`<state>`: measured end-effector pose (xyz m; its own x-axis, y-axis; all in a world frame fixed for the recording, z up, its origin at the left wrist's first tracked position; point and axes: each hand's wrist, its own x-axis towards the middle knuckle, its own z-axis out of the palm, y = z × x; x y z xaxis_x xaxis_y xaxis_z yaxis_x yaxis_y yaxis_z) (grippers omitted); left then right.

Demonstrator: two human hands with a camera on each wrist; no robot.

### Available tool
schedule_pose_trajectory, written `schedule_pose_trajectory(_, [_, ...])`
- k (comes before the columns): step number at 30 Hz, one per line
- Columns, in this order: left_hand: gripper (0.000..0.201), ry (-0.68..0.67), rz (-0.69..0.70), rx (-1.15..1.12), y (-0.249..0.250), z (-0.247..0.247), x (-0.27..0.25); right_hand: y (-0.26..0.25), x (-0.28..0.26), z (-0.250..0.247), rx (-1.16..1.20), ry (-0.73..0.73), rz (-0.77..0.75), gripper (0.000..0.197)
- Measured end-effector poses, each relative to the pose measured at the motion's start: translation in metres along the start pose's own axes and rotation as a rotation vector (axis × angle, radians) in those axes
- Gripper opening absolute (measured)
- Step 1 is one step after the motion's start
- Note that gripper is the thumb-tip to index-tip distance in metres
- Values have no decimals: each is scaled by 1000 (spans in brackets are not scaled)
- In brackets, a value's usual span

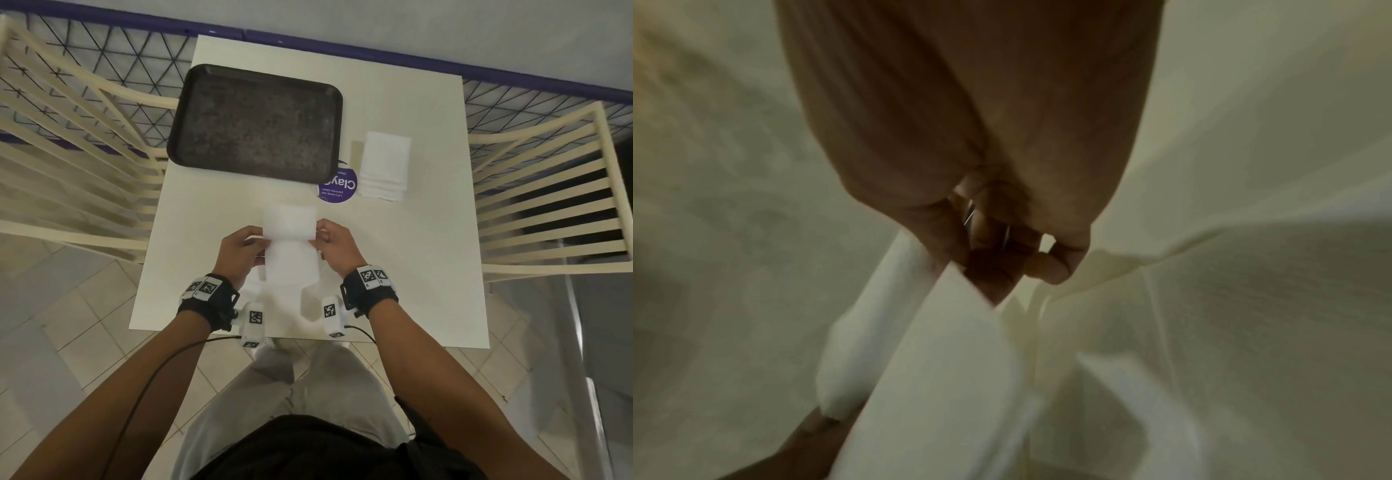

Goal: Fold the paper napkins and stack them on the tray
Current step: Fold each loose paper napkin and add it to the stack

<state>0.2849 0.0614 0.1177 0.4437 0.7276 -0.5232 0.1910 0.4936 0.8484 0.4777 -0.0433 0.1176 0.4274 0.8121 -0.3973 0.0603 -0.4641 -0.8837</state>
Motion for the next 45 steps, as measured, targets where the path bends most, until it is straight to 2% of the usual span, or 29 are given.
schedule_pose_trajectory(4, [26, -8, 15, 16, 3, 1, -2, 0, 0, 2, 19, -4, 24, 33])
schedule_pose_trajectory(9, [32, 19, -28, 2, 7, -1, 0, -8, 1, 2, 185, 5, 133, 33])
schedule_pose_trajectory(11, [28, 26, -32, -7, 8, -1, 2, -8, 4, 3, 182, 9, 137, 30])
schedule_pose_trajectory(13, [17, 43, -20, -10, 8, -1, 3, -6, 6, 4, 108, 7, 94, 22])
schedule_pose_trajectory(15, [5, 73, 7, 41, 5, -2, 5, -3, 9, 5, 53, 6, 40, 23])
schedule_pose_trajectory(18, [17, 90, 23, 143, -1, -5, 12, -1, 11, 5, 28, 13, 5, 29])
schedule_pose_trajectory(22, [8, 97, 28, 218, -2, -6, 16, -3, 14, 4, -55, 11, -5, 33])
schedule_pose_trajectory(27, [4, 60, 93, 314, 2, 0, 15, -16, 20, 16, -341, -31, -107, 16])
schedule_pose_trajectory(30, [6, 41, 170, 456, 4, 4, 13, -26, 21, 23, -544, -34, -182, 16])
schedule_pose_trajectory(32, [8, 48, 217, 528, 3, 4, 12, -31, 20, 26, -588, -26, -219, 11])
schedule_pose_trajectory(34, [7, 63, 244, 574, 2, 3, 12, -33, 19, 25, -576, -30, -219, 10])
schedule_pose_trajectory(39, [5, 117, 276, 590, 1, 0, 9, -25, 21, 13, -504, 4, -98, 8])
schedule_pose_trajectory(41, [6, 135, 284, 594, 1, -2, 9, -20, 21, 8, -404, 9, -78, 12])
schedule_pose_trajectory(45, [6, 128, 322, 596, -3, 0, 8, -18, 18, 4, -197, 22, -75, 7])
